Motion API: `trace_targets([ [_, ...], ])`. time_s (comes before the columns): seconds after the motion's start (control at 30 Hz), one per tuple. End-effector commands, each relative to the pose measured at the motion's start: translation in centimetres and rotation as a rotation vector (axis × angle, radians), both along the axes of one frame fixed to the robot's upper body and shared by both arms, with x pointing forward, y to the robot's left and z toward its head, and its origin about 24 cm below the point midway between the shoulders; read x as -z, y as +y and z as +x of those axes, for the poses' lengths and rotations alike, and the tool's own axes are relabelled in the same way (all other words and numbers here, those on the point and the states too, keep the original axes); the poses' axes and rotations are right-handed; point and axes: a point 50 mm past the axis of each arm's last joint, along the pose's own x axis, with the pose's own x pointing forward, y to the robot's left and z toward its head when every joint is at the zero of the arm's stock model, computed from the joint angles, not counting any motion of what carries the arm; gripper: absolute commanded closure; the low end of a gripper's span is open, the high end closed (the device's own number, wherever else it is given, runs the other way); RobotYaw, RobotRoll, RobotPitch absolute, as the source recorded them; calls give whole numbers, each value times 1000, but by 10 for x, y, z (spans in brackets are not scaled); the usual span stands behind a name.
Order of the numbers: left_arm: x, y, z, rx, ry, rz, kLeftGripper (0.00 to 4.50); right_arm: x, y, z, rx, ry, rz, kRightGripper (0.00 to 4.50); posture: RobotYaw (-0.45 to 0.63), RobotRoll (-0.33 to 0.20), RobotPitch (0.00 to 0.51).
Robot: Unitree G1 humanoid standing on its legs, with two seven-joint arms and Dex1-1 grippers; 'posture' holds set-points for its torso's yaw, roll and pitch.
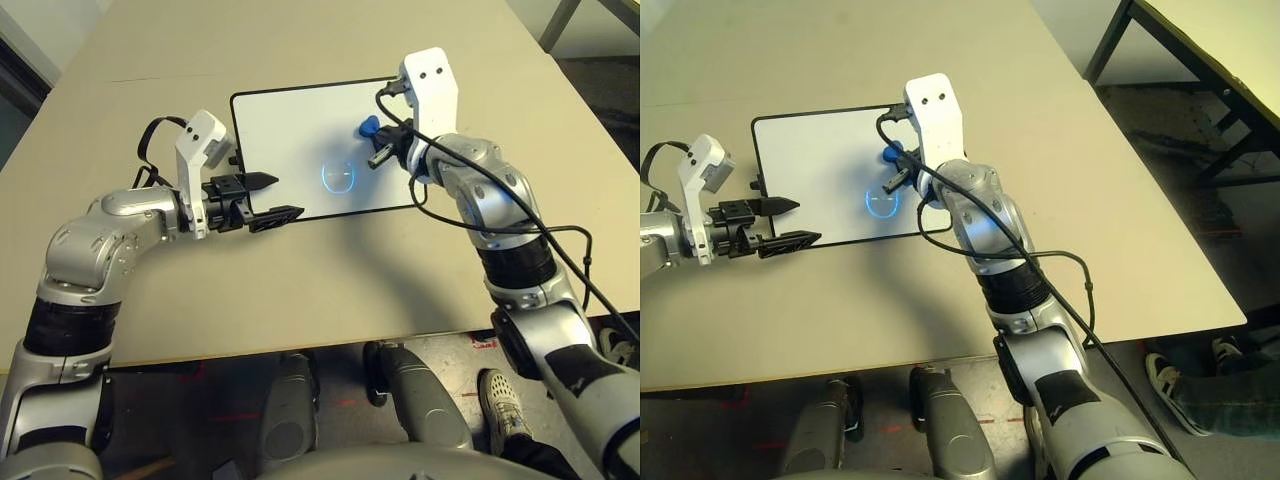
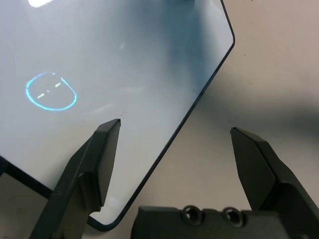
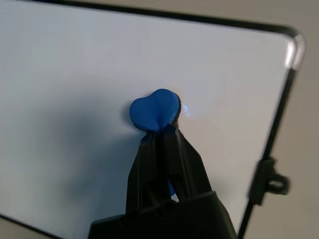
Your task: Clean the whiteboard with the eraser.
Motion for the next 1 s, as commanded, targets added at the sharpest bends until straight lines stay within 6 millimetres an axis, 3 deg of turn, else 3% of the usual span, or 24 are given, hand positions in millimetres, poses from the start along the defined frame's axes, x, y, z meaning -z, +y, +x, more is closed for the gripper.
trace_targets([
  [0.03,4,-3,-2,21,11,11,0,-3,-1,2,7,-3,8,4499,-99,0,193],
  [0.37,5,-3,0,22,9,8,0,7,15,-8,-51,42,14,4499,-98,0,188],
  [0.6,7,-2,0,17,6,5,0,41,25,-21,-93,159,1,4499,-90,0,191],
  [0.73,7,-1,0,13,5,4,0,47,21,-19,-83,168,-9,4499,-87,0,190],
  [0.8,7,-1,0,11,4,4,0,39,19,-18,-84,153,12,4499,-87,0,189],
  [0.9,2,-1,1,3,-27,-10,0,3,20,-21,-158,110,159,4499,-80,0,181],
  [1.0,-11,1,5,-36,-98,-61,0,-41,2,-22,-127,18,291,4499,-79,0,170],
])
